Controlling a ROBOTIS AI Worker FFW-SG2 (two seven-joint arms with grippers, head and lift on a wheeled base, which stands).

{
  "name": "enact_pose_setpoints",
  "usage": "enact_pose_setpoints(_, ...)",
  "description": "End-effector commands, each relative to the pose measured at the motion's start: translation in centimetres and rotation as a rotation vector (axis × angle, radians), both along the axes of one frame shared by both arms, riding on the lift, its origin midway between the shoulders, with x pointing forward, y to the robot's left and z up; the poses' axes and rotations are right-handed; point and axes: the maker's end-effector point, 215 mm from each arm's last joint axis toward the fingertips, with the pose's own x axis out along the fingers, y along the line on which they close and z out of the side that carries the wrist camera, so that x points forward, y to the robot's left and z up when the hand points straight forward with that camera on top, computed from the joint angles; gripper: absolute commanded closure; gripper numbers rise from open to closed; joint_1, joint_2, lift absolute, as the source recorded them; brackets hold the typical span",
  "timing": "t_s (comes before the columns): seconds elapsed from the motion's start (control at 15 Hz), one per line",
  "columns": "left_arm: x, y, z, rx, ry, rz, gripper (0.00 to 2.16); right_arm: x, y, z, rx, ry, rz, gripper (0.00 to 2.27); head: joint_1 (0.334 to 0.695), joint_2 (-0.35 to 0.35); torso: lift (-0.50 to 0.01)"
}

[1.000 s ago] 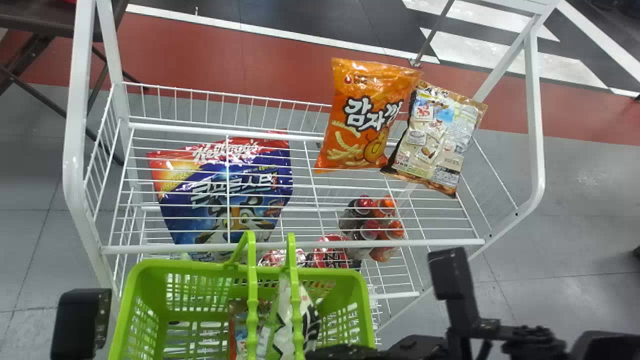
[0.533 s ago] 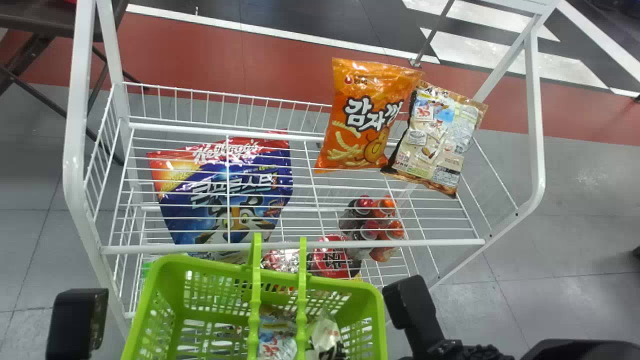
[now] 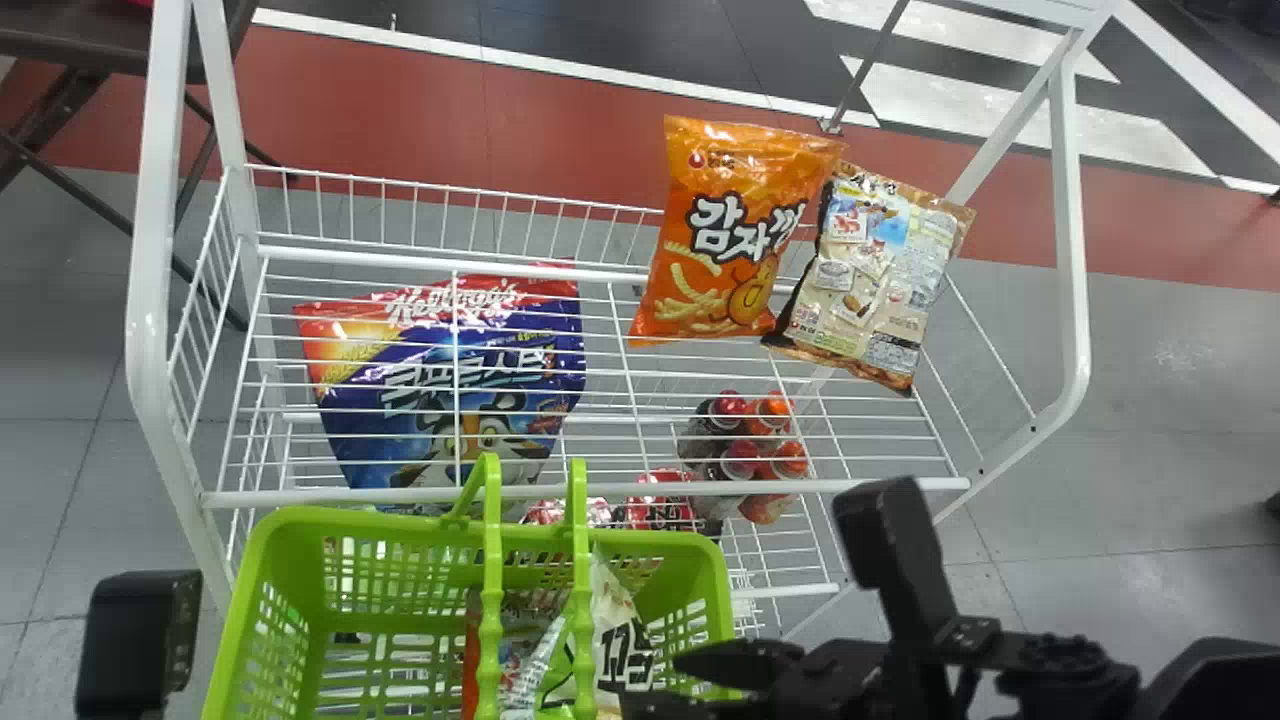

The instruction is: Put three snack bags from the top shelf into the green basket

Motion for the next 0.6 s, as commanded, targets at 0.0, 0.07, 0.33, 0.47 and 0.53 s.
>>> enact_pose_setpoints(0.0,0.2,0.0,0.0,-0.002,0.002,0.002,1.76,1.1,-1.1,0.9,0.035,-0.016,-0.060,0.06,0.695,-0.350,-0.045)
enact_pose_setpoints(0.07,0.1,0.0,0.0,-0.003,0.004,-0.001,1.76,5.0,-2.1,3.3,0.075,-0.152,-0.113,0.07,0.695,-0.350,-0.045)
enact_pose_setpoints(0.33,-0.1,-0.1,0.0,-0.006,0.011,-0.005,1.76,16.9,-10.1,12.2,0.060,-0.666,-0.308,0.07,0.695,-0.350,-0.045)
enact_pose_setpoints(0.47,-0.2,-0.2,-0.1,-0.006,0.017,-0.006,1.76,20.8,-14.5,13.1,-0.027,-0.767,-0.395,0.08,0.695,-0.350,-0.045)
enact_pose_setpoints(0.53,-0.2,-0.2,-0.1,-0.007,0.016,-0.005,1.76,22.2,-16.5,13.2,-0.070,-0.801,-0.435,0.08,0.695,-0.350,-0.045)
